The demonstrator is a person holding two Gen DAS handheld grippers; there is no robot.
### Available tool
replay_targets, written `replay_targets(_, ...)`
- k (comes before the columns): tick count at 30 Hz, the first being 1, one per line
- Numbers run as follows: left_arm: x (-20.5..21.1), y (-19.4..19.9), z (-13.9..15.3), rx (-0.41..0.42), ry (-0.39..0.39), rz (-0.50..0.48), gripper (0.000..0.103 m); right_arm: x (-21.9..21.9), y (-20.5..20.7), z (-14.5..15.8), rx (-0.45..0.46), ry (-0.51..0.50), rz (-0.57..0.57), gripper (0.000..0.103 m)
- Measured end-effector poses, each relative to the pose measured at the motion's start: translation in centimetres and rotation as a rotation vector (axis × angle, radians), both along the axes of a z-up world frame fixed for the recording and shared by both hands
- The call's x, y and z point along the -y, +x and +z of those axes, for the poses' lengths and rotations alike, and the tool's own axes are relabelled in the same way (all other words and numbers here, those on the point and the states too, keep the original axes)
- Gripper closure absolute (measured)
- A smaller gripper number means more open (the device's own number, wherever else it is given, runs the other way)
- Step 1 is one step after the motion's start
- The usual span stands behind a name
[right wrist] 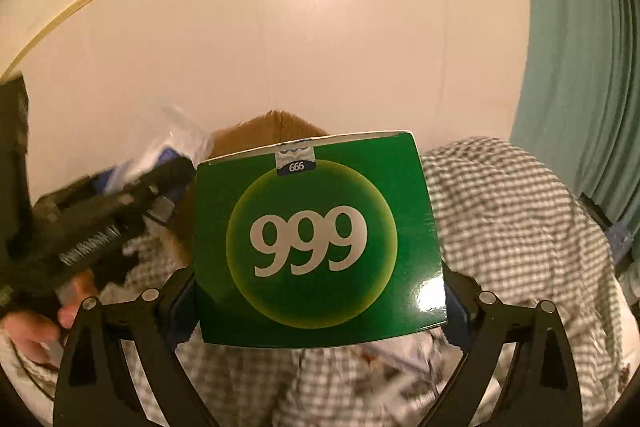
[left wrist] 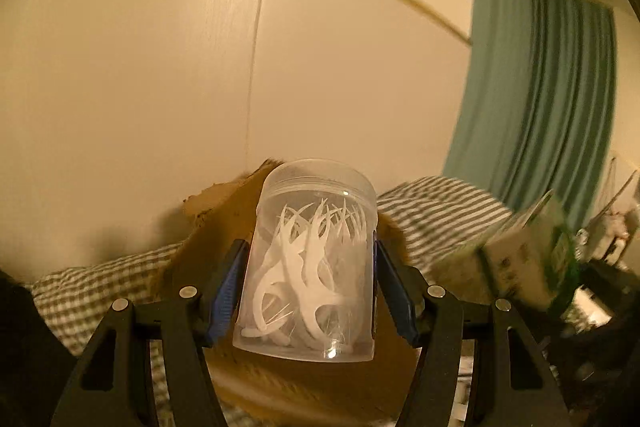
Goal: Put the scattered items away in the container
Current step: 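Carry jar and green box over the cardboard box and open both grippers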
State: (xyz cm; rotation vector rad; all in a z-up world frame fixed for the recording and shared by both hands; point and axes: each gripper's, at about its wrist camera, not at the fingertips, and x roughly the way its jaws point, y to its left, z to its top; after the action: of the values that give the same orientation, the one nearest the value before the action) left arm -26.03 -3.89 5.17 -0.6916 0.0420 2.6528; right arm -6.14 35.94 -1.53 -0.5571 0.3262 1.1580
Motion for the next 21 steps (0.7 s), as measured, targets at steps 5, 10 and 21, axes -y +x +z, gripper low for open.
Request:
replay_targets(5, 0.1, -3.9, -2.8, 0.024, 0.014, -0.038, 0.037, -6.4, 3.2, -1.2, -0.09, -0.005, -0.01, 0.008)
replay_targets(10, -0.3, -4.5, -3.5, -0.018, -0.021, -0.081, 0.004, -10.7, 5.6, -1.7, -0.145, 0.027, -0.031, 0.004)
replay_targets(21, 0.3, 0.9, -2.8, -0.04, -0.017, -0.137, 0.0, -6.2, 4.0, 2.1, -0.125, 0.058, -0.129, 0.0)
